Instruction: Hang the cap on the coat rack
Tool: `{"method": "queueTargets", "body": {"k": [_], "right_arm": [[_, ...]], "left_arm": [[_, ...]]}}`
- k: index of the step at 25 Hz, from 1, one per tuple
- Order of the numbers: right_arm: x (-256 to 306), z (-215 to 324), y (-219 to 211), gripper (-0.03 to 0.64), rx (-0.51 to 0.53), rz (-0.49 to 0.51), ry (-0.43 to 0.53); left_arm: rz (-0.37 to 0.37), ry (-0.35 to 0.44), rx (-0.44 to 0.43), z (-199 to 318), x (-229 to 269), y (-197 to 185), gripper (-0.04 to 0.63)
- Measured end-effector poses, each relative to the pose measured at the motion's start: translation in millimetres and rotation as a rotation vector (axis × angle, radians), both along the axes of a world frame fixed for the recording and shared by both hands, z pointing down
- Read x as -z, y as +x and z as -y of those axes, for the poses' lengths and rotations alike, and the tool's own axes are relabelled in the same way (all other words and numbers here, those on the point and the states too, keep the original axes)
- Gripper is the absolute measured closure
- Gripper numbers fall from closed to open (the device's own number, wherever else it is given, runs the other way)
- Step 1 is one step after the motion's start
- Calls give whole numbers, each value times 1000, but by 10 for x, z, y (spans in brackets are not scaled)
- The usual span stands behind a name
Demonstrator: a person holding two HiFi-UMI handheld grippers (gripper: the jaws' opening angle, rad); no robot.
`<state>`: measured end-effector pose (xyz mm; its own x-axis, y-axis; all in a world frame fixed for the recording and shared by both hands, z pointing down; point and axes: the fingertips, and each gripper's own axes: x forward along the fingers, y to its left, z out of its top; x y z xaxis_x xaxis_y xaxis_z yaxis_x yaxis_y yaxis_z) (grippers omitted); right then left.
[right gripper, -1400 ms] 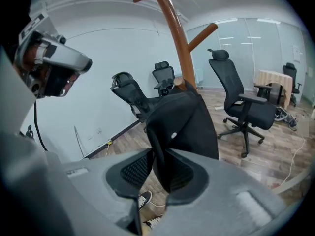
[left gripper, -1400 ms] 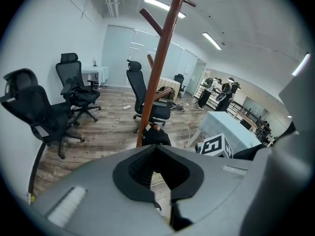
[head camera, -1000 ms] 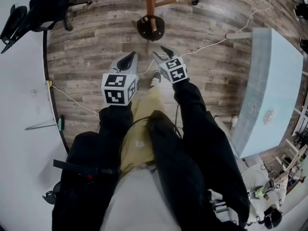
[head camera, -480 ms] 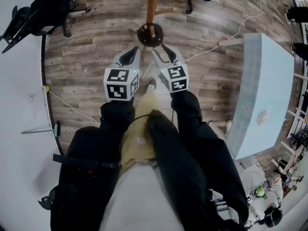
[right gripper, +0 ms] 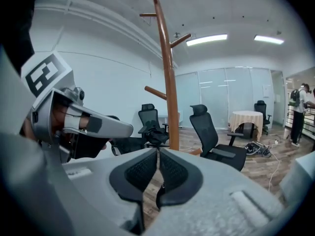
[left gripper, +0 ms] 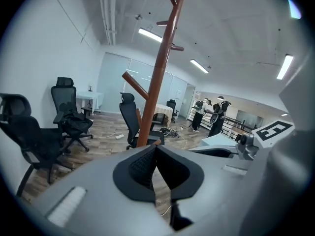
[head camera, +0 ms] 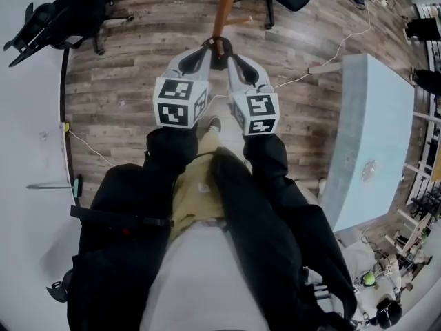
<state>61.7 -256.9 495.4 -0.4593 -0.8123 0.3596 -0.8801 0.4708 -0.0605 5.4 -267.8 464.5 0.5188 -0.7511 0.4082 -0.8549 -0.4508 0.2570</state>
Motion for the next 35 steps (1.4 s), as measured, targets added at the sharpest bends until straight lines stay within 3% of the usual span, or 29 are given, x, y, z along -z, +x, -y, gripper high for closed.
{"method": "queueTargets", "body": {"k": [2,23,35], "right_arm": [[156,2,11,620,-15,-5,22],[1879,-42,102,620,-143,86,345],[2160,73,-4,624,-200,70,422]], "left_arm": [[-1,33,6,34,130,-6,604],[-57,409,20,29,1623,-4,597],[-67,475,-51,108,1847,33,597]]}}
